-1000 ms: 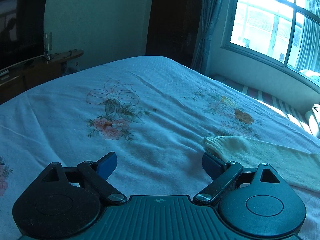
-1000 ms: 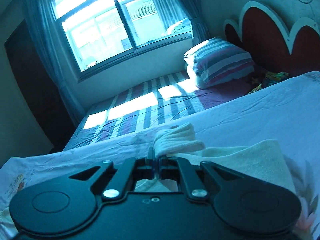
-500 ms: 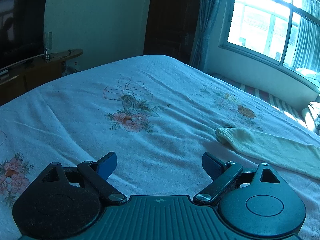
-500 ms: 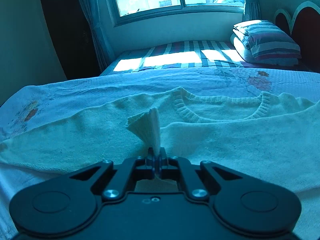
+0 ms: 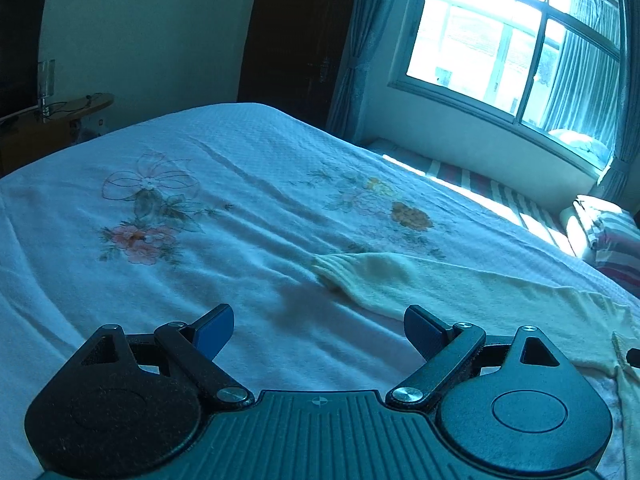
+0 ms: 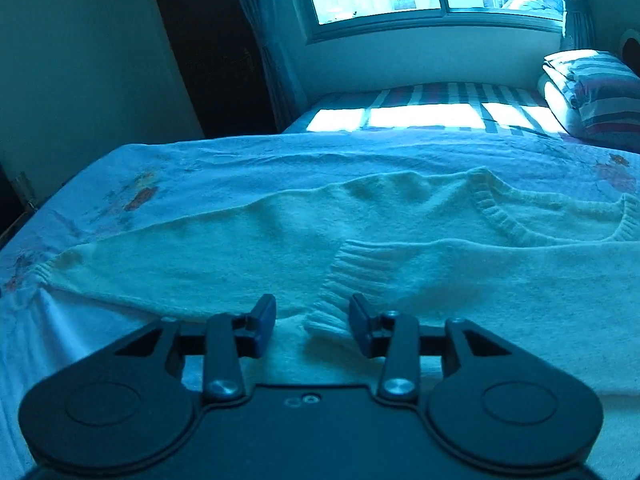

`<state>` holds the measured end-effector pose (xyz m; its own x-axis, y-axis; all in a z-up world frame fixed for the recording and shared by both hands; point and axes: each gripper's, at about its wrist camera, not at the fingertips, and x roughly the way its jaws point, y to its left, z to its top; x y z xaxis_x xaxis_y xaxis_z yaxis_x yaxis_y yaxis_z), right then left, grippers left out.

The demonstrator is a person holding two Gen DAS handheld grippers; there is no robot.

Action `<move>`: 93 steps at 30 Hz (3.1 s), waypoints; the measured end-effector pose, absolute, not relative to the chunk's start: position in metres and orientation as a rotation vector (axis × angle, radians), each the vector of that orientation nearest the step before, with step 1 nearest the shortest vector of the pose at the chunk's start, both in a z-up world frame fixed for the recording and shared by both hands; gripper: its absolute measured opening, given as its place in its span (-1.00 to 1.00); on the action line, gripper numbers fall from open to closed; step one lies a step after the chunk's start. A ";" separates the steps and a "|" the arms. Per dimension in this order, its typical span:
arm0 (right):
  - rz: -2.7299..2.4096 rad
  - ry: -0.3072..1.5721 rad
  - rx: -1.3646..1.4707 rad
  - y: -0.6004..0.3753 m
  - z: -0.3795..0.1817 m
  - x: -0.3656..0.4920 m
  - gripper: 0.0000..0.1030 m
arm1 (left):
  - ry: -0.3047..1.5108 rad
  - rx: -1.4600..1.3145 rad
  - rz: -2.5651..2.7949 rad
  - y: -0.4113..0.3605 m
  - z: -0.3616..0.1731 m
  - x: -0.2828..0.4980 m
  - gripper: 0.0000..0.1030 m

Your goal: Fold small clothes

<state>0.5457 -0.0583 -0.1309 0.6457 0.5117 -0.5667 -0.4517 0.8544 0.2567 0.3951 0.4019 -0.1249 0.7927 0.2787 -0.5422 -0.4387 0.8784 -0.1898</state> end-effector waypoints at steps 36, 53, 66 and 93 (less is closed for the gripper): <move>0.102 0.622 0.798 -0.384 -0.148 0.490 -0.24 | 0.706 -0.881 -0.148 0.157 -0.166 0.523 0.14; 0.103 0.622 0.813 -0.386 -0.151 0.486 -0.25 | 0.804 -0.911 -0.165 0.131 -0.195 0.570 -0.71; 0.107 0.618 0.840 -0.387 -0.154 0.486 -0.24 | 0.786 -0.742 -0.115 0.142 -0.186 0.573 -0.94; 0.181 0.615 0.218 -0.352 -0.122 0.572 -0.63 | 0.712 -0.321 -0.084 0.111 -0.152 0.600 -0.94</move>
